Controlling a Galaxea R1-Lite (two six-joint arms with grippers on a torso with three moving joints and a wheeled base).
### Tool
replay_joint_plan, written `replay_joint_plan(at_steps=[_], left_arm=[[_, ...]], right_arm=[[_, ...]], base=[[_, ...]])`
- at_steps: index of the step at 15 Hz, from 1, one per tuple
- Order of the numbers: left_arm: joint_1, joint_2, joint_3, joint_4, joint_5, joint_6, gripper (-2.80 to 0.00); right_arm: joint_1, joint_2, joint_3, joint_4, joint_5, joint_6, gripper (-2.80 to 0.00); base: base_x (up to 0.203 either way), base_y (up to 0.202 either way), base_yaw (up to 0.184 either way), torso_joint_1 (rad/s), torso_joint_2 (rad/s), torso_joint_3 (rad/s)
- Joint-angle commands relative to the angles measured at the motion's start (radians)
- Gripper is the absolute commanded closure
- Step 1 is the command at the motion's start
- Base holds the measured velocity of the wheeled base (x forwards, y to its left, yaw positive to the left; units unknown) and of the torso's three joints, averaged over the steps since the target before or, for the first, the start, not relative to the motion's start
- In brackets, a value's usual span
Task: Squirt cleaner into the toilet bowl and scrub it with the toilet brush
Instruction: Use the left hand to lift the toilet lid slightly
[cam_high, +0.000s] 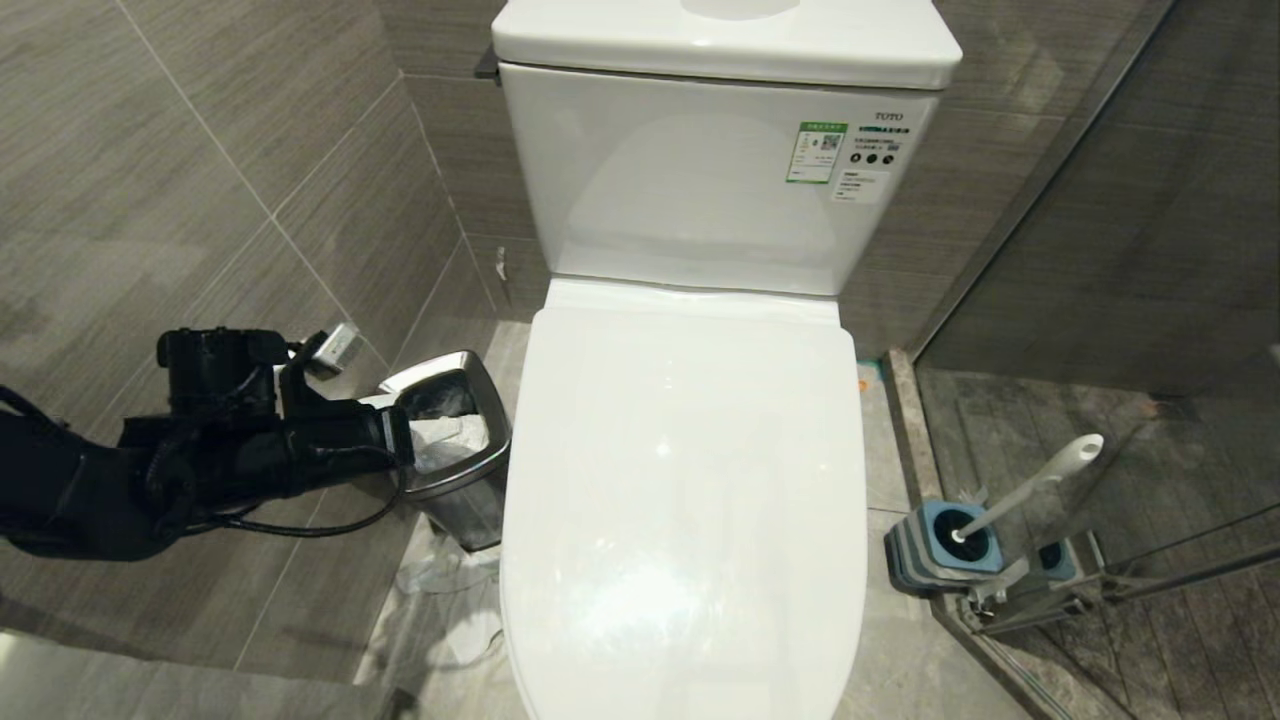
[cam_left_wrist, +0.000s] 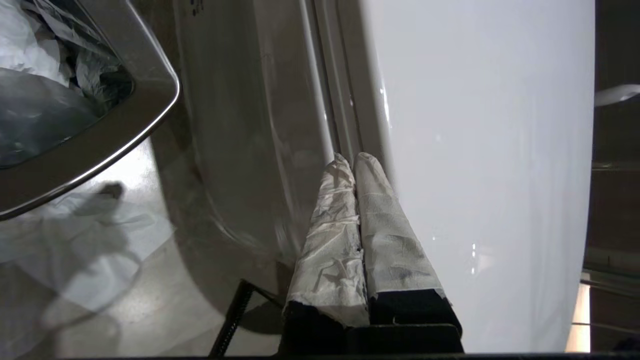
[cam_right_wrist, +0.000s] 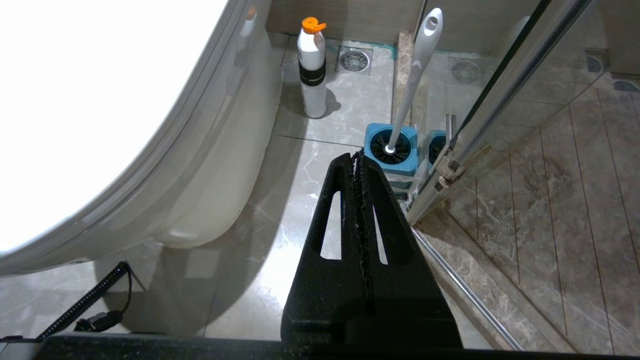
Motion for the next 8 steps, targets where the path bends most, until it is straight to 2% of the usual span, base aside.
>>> replay_joint_plan(at_steps=[1, 3, 5, 7, 8], left_arm=[[0.026, 0.099, 0.040, -0.167, -0.009, -0.016, 0.00], [0.055, 0.186, 0.116, -0.375, -0.036, -0.042, 0.00], [0.096, 0.225, 0.168, -0.492, -0.180, -0.090, 0.00], [0.119, 0.221, 0.208, -0.525, -0.232, -0.145, 0.00], [0.129, 0.220, 0.231, -0.544, -0.287, -0.151, 0.00]], right_arm=[[0.000, 0.001, 0.000, -0.001, 0.000, 0.000, 0.00], [0.000, 0.001, 0.000, -0.001, 0.000, 0.000, 0.00], [0.000, 0.001, 0.000, -0.001, 0.001, 0.000, 0.00], [0.000, 0.001, 0.000, -0.001, 0.000, 0.000, 0.00], [0.000, 0.001, 0.000, -0.001, 0.000, 0.000, 0.00]], base=[[0.000, 0.000, 0.000, 0.000, 0.00, 0.000], [0.000, 0.000, 0.000, 0.000, 0.00, 0.000], [0.000, 0.000, 0.000, 0.000, 0.00, 0.000], [0.000, 0.000, 0.000, 0.000, 0.00, 0.000], [0.000, 0.000, 0.000, 0.000, 0.00, 0.000]])
